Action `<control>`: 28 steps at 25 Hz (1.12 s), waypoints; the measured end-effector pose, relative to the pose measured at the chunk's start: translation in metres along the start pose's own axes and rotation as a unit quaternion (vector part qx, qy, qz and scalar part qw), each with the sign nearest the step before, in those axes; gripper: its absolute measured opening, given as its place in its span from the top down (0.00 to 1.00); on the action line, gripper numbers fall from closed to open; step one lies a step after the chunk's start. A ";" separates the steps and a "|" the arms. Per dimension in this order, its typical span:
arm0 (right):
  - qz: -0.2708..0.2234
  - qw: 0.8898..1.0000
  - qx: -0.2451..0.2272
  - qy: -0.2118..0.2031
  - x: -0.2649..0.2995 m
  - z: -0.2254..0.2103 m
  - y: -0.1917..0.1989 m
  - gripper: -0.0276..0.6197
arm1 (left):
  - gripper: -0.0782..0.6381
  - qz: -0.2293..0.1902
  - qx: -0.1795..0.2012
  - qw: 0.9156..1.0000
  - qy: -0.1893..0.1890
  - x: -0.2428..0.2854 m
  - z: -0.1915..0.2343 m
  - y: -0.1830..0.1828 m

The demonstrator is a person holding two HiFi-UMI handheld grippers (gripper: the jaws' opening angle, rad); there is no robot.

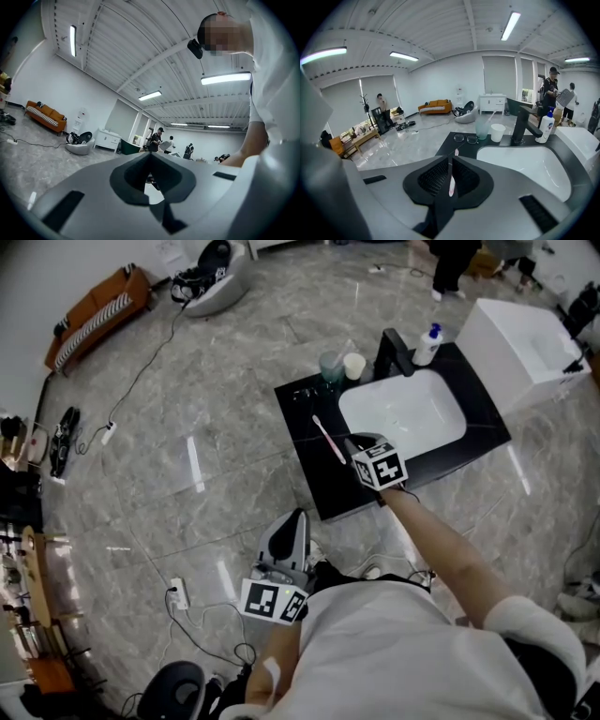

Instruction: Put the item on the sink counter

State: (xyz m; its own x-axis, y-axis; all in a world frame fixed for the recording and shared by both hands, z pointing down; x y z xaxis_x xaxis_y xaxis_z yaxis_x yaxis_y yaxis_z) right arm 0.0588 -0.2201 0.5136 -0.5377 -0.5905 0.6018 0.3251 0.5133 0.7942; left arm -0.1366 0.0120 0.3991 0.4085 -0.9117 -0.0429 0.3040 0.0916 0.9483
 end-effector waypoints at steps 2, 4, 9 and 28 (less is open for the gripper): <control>-0.010 1.000 -0.009 -0.005 -0.008 0.001 -0.004 0.88 | 0.89 0.000 0.003 1.000 -0.003 0.000 -0.007 0.001; -0.019 0.999 -0.026 -0.009 -0.015 0.003 -0.007 0.88 | 0.89 -0.001 0.006 1.000 -0.005 0.000 -0.014 0.001; -0.050 0.997 -0.058 -0.019 -0.033 0.011 -0.016 0.88 | 0.89 -0.003 0.013 1.000 -0.008 -0.001 -0.028 0.002; -0.179 0.979 -0.090 -0.047 -0.125 0.024 -0.040 0.88 | 0.89 -0.005 0.025 1.000 -0.016 -0.008 -0.066 0.012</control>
State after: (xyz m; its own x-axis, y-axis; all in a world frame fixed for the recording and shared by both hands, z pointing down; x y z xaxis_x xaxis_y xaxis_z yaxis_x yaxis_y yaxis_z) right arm 0.0941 -0.1520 0.4049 -0.7091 -0.6474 0.2793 0.2308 0.1612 0.9596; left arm -0.0795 0.0464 0.3903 0.3771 -0.9252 -0.0425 0.2646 0.0636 0.9623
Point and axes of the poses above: the fingertips, and each gripper's own axes: x forward along the fingers, z to its left, y out of its underside, the point moved 10 cm from there along -x, backward along the fingers, and after that the axes turned 1 degree about -x, right-handed, at the moved point
